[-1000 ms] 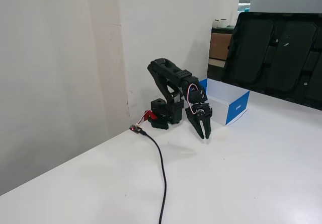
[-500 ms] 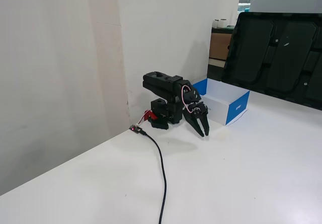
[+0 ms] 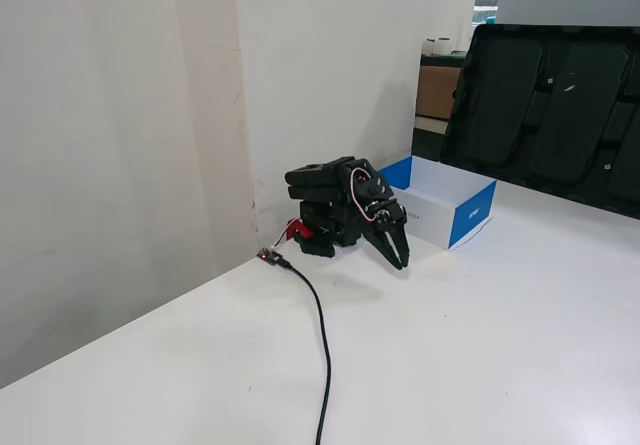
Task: Pick the gray block and keep it in the box.
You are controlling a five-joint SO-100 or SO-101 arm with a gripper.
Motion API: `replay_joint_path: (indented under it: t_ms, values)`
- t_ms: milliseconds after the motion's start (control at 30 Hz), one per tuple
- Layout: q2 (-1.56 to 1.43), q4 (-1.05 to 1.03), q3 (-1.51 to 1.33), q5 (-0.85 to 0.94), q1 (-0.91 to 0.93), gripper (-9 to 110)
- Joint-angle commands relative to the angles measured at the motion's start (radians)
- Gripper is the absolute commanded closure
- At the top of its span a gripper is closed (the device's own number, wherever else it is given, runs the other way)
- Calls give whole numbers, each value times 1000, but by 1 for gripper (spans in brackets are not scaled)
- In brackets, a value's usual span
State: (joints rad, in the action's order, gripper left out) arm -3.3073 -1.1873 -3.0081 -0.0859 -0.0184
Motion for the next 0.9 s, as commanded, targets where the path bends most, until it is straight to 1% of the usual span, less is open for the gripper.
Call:
replay_joint_path:
  t_ms: [0,867]
  values:
    - [-121,-9,-11,-15,31,101]
    - [-121,-11,-12,-23,32,101]
